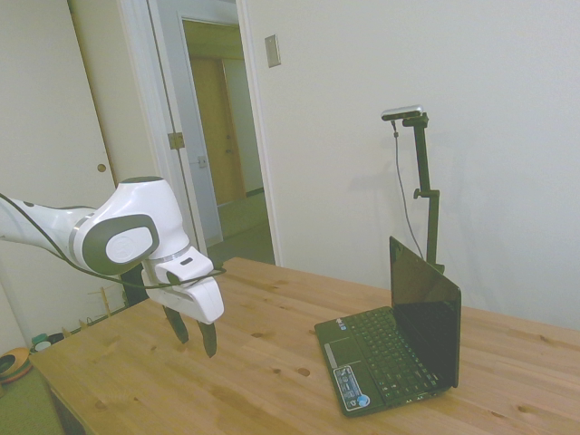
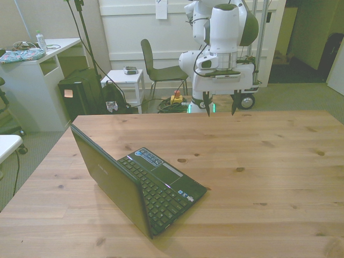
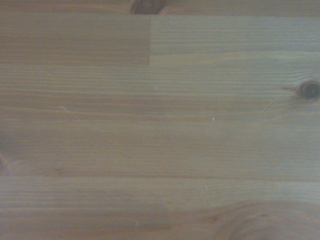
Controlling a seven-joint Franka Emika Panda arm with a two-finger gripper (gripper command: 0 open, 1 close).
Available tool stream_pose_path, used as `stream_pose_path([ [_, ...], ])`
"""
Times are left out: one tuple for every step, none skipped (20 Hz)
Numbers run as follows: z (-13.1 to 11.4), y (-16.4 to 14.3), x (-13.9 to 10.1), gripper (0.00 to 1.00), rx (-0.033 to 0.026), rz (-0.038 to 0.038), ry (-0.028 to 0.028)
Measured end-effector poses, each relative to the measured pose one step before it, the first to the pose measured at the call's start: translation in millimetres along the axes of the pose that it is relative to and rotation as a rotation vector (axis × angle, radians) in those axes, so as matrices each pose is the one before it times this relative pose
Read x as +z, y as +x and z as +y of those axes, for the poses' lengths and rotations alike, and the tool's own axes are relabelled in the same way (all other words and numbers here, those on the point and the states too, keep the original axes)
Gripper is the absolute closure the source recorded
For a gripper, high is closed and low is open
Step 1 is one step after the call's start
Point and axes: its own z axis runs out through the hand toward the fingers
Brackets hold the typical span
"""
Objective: Close the laptop
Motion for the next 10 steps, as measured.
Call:
stream_pose_path([
  [0.06,0.23,0.50,0.00,-0.00023,-0.00039,-0.00130],
  [0.70,0.87,0.30,0.00,0.00049,0.00089,-0.00191],
  [0.48,1.86,-0.51,0.00,0.00269,0.00666,-0.00243],
  [0.60,4.34,-2.26,0.00,0.00622,0.01586,-0.00111],
  [-0.12,7.03,-3.95,0.00,0.00914,0.02516,0.00321],
  [-0.07,8.09,-3.87,0.00,0.01304,0.02169,0.00276],
  [-0.31,10.26,-4.55,0.00,0.01370,0.02379,0.00200],
  [-1.17,10.42,-4.80,0.00,0.01389,0.02148,0.00417],
  [-1.30,11.32,-4.99,0.00,0.01236,0.02166,0.00360],
  [-1.52,12.86,-5.50,0.00,0.01574,0.02181,0.00253],
])
